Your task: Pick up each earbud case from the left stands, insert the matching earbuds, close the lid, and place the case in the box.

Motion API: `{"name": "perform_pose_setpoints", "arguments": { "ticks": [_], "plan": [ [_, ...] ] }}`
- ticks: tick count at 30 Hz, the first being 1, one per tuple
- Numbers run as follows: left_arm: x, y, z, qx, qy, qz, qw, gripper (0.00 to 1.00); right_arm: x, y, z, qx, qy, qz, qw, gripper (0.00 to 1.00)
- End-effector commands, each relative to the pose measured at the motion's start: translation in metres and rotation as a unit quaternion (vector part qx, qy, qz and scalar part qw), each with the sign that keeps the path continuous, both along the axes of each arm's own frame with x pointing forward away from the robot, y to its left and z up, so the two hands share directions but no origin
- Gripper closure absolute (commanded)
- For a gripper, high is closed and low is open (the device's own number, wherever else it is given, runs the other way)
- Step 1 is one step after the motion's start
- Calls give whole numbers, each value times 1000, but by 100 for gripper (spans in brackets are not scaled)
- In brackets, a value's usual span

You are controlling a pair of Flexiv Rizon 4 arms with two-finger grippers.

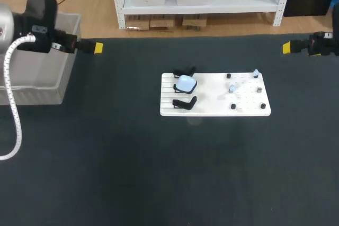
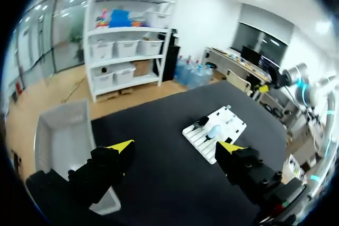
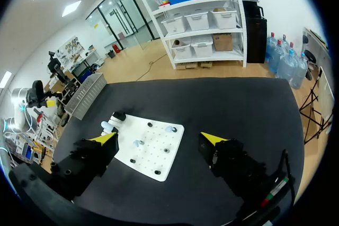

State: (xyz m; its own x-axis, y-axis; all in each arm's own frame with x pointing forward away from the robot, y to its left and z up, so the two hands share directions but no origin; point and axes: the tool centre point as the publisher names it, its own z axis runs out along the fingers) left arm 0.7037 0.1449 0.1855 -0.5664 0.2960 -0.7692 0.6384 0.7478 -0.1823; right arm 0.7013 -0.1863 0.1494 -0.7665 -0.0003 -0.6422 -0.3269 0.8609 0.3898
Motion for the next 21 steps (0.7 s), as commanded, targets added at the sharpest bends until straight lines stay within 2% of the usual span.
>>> {"name": "perform_pose_setpoints", "arguments": {
  "ticks": [1,5,9,13,18,21],
  "plan": [
    [6,-1,0,-18,-20,-109,994,0,0,0,0,-1,0,-1,1000,0],
    [10,-12,3,1,-42,-173,984,0,0,0,0,-1,0,-1,1000,0],
    [13,-22,5,-13,-51,-220,974,0,0,0,0,-1,0,-1,1000,0],
    [11,-36,4,-5,-77,-263,962,0,0,0,0,-1,0,-1,1000,0],
    [14,-52,0,21,-115,-287,951,0,0,0,0,-1,0,-1,1000,0],
    [17,-59,-3,35,-116,-295,948,0,0,0,0,-1,0,-1,1000,0]
  ]
}}
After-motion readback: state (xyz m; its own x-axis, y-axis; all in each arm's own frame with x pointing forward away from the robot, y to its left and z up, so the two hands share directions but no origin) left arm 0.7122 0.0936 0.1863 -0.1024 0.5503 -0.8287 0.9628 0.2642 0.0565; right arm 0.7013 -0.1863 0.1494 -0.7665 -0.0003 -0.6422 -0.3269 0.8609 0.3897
